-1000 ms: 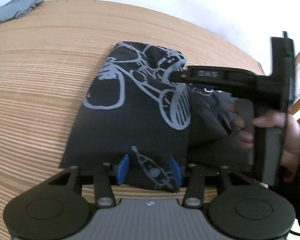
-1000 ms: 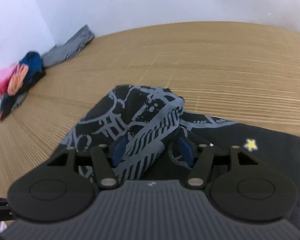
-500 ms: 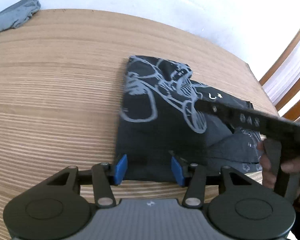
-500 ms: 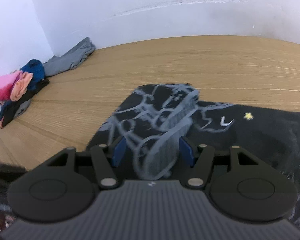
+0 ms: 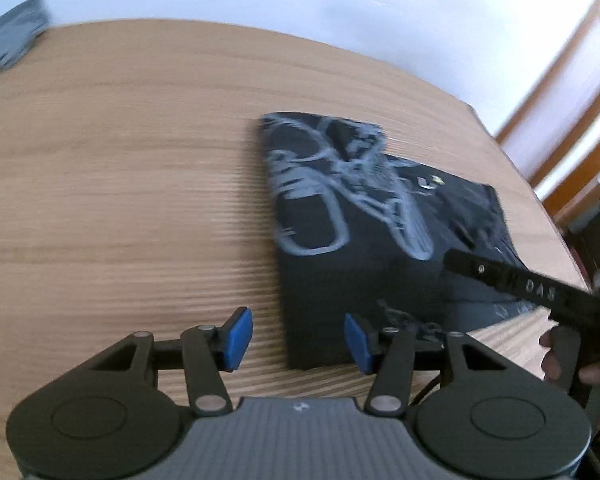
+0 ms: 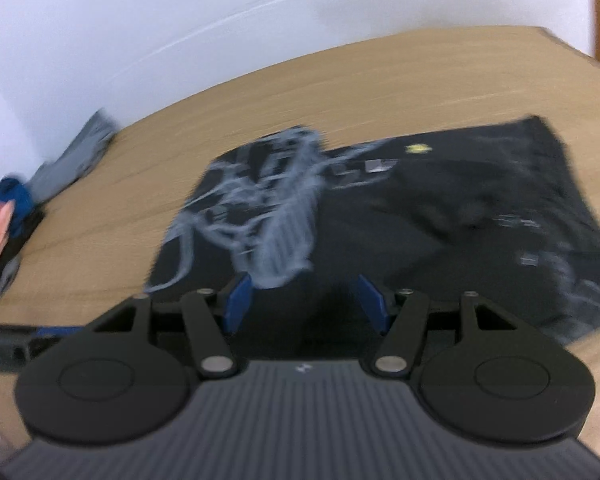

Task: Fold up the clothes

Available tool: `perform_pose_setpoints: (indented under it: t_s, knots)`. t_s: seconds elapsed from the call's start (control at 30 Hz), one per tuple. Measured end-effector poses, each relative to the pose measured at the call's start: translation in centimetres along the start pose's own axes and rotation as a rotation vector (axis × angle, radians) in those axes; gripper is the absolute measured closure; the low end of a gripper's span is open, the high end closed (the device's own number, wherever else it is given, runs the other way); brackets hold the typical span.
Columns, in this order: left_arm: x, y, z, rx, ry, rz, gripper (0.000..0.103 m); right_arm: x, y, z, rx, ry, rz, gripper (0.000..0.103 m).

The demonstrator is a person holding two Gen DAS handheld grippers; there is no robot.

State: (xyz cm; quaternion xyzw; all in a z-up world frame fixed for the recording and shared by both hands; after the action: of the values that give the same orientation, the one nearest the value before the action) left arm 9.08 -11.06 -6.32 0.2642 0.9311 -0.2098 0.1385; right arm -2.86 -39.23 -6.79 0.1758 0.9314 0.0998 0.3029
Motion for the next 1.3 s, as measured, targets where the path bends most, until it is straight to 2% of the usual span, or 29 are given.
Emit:
perform_pose_setpoints:
  t_s: [0.1,0.27,0.47,0.57,0.67,0.73,0.8,0.83,0.87,0.9,0.97,1.07,1.2,1.3]
  knots:
    - [-0.6,-2.8,1.0,0.043,0.009,0.059,0.049,-0.3,-3.0,-1.1,0.061,-0.024,0.048,0.042]
    - [-1.0,-8.8,3.1,0.066,0.023,0.167,0.049,-0.5,-9.4,-2.9,0.153,-0.06,0.128,0.042]
    - [-1.1,-17.1,7.0,0.057,0.042,0.245,0.049,-0.4,-17.3,-3.5,0.181,-0.019,0.128,0.042]
    - [-1.3,-20.7,9.0,0.047,0.049,0.206,0.049,-0.6,-20.2,-2.8,0.1,0.079,0.016,0.042]
    - [-1.0,-24.0,10.7,0.022,0.043,0.191,0.049,-1.0,-21.9,-2.4,-0.065,0.167,-0.065,0.04]
    - [-0.5,-25.8,11.5,-0.022,0.034,0.199,0.049,-1.2,-22.0,-2.0,-0.143,0.205,-0.183,0.04]
    - [0.1,-27.4,12.3,-0.064,0.039,0.196,0.049,-1.3,-21.8,-1.8,-0.143,0.22,-0.299,0.048]
    - [0.4,-28.1,12.6,-0.079,0.046,0.201,0.049,-1.4,-21.7,-1.7,-0.136,0.227,-0.341,0.063]
    - [0.6,-29.0,12.8,-0.089,0.051,0.218,0.049,-1.5,-21.6,-1.6,-0.139,0.238,-0.364,0.072]
    - [0.8,-29.8,12.8,-0.104,0.046,0.247,0.049,-1.8,-21.8,-1.4,-0.16,0.254,-0.364,0.081]
    - [1.1,-31.2,13.0,-0.139,0.03,0.302,0.049,-2.5,-22.1,-1.3,-0.206,0.276,-0.358,0.084]
    - [1.2,-32.8,13.4,-0.195,0.001,0.365,0.049,-3.7,-22.3,-1.5,-0.277,0.312,-0.334,0.084]
    - [0.7,-34.1,14.3,-0.238,-0.036,0.393,0.049,-5.7,-23.5,-1.9,-0.413,0.364,-0.216,0.084]
    - [0.2,-35.2,15.6,-0.28,-0.047,0.435,0.048,-6.5,-23.4,-2.0,-0.463,0.378,-0.216,0.084]
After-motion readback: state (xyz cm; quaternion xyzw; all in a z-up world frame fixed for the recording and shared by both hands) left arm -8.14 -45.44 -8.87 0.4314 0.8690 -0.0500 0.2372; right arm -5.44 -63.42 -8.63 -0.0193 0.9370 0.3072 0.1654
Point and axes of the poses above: each gripper's, at about its wrist camera, not at the fingertips, and z roughly the way its jaws point, y to its left, x to its underside, the point moved 4 cm from there along z, roughly the way its jaws point, and after that the axes turned 12 degrees about y, right-handed, at the moved point
